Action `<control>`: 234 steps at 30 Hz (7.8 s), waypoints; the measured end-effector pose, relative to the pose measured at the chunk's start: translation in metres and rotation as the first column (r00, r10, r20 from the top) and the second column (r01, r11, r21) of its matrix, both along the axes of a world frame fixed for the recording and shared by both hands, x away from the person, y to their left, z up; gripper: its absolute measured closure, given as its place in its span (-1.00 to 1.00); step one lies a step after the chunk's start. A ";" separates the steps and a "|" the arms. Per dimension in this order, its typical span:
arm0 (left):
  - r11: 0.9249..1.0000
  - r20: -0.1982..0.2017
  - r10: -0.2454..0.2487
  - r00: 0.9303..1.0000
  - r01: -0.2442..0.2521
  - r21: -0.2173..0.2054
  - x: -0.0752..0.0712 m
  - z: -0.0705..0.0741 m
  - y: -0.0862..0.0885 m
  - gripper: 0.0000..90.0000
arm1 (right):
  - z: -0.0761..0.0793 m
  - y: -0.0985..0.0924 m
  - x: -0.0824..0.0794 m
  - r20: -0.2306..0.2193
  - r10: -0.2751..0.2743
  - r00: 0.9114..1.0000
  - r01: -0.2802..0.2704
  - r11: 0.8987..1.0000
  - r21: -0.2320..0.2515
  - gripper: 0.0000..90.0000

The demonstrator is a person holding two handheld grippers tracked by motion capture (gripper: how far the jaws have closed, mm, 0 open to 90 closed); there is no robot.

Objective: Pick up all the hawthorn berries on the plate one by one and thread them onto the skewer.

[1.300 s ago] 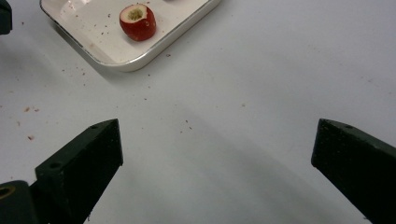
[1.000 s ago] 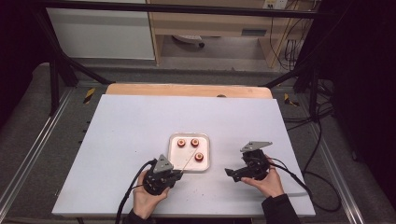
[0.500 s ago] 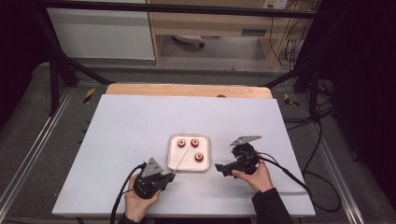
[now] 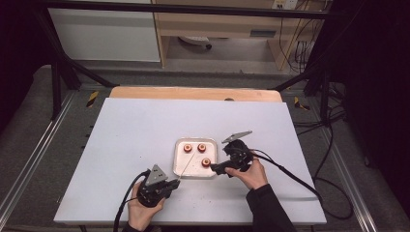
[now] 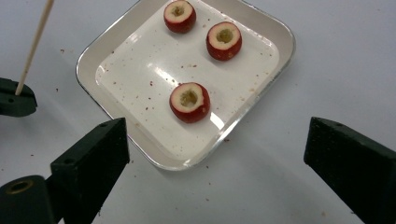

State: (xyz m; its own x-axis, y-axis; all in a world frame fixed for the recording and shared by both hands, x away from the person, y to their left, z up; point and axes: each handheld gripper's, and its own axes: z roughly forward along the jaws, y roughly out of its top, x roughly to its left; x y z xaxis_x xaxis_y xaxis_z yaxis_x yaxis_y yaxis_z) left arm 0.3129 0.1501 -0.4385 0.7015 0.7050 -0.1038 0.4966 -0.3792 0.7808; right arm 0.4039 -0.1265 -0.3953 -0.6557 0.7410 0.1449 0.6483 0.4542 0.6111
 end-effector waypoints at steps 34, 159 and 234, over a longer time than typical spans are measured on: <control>1.000 -0.007 0.013 1.000 -0.013 0.020 0.000 -0.004 0.004 0.97 | -0.015 0.060 0.041 -0.169 0.092 0.981 -0.128 0.968 -0.216 0.14; 0.965 -0.077 0.176 0.981 -0.187 -0.183 0.002 -0.002 -0.057 0.97 | -0.014 0.010 -0.020 0.102 -0.217 0.971 0.113 0.789 0.604 0.33; 0.994 0.023 0.096 0.995 -0.094 -0.053 -0.007 -0.002 -0.007 0.96 | -0.003 0.020 0.027 0.041 0.035 0.999 -0.035 0.999 -0.022 -0.77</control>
State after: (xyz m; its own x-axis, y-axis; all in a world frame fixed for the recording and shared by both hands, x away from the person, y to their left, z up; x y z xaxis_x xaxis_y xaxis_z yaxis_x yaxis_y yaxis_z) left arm 0.3061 0.1429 -0.4405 0.6347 0.7627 -0.1245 0.5077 -0.2901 0.8112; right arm 0.4308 -0.1067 -0.3981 -0.6864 0.7201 0.1018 0.6062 0.4892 0.6271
